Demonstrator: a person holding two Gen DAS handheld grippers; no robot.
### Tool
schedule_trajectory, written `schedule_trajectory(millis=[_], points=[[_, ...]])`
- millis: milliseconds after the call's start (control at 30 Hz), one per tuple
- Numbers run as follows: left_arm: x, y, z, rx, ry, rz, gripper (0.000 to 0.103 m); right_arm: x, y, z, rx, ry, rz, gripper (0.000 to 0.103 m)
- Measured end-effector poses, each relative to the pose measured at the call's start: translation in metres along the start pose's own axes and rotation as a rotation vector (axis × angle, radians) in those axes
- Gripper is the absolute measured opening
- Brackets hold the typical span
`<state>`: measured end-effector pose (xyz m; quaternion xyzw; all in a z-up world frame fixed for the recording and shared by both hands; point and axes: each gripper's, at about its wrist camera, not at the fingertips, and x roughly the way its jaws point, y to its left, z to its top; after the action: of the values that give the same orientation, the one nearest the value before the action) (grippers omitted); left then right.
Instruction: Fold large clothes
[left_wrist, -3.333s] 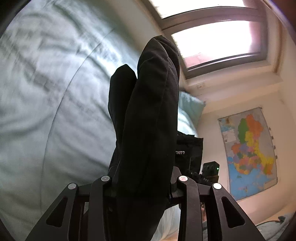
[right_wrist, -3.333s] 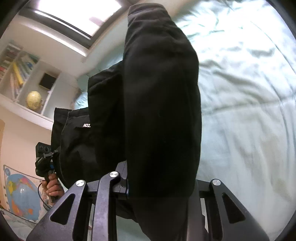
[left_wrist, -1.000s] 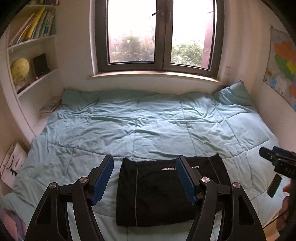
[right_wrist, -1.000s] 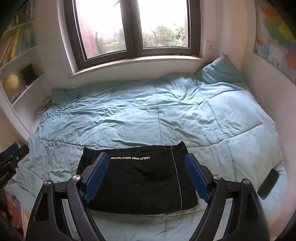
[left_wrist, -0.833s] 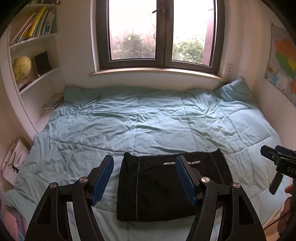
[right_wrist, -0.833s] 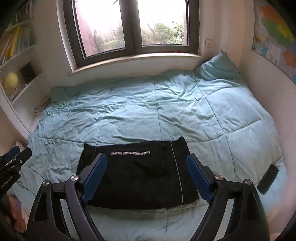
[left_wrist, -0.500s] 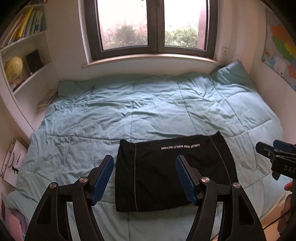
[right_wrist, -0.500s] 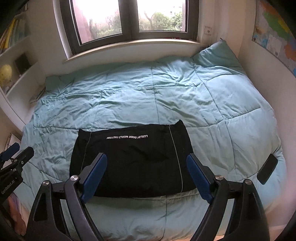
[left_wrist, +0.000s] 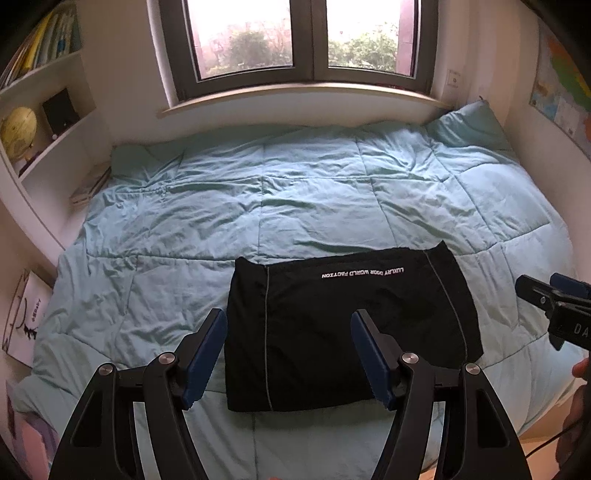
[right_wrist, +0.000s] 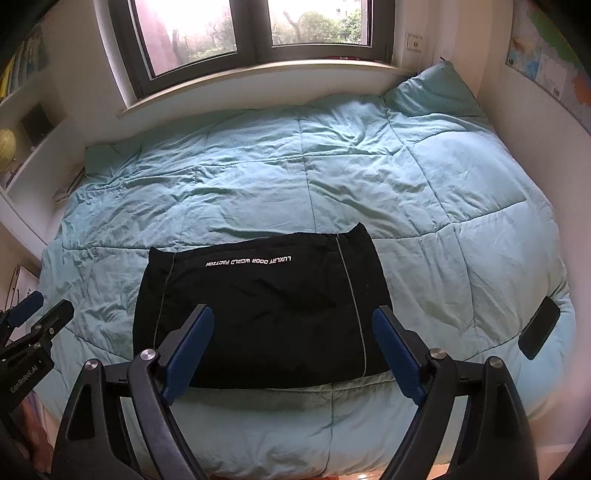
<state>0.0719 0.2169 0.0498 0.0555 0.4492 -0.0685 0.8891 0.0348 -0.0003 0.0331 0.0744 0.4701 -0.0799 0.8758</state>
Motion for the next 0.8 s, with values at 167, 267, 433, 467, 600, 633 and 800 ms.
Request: schedule_trajectory(millis=[167,267,433,467,600,633,800], points=[[0.005,-0.007,0.003,0.027,0.009,0.005,0.071,0.01,-0.006,0.004,0.011,0.015,0.002,0.089],[0.009,-0.011,0.006,0.039,0.014,0.011,0.071,0.013,-0.008,0.005,0.013,0.022,0.003,0.089],[0.015,-0.016,0.008,0.057,0.032,0.004,0.071,0.017,-0.009,0.007,0.013,0.028,0.001,0.089],[0.016,-0.017,0.009,0.062,0.037,0.001,0.071,0.018,-0.009,0.007,0.012,0.028,-0.001,0.089],[0.018,-0.021,0.009,0.081,0.036,0.016,0.071,0.019,-0.01,0.007,0.012,0.03,-0.001,0.089],[0.018,-0.022,0.008,0.086,0.035,0.018,0.071,0.02,-0.01,0.007,0.013,0.032,0.004,0.089],[0.018,-0.023,0.008,0.087,0.036,0.021,0.071,0.023,-0.011,0.006,0.013,0.037,0.012,0.089]])
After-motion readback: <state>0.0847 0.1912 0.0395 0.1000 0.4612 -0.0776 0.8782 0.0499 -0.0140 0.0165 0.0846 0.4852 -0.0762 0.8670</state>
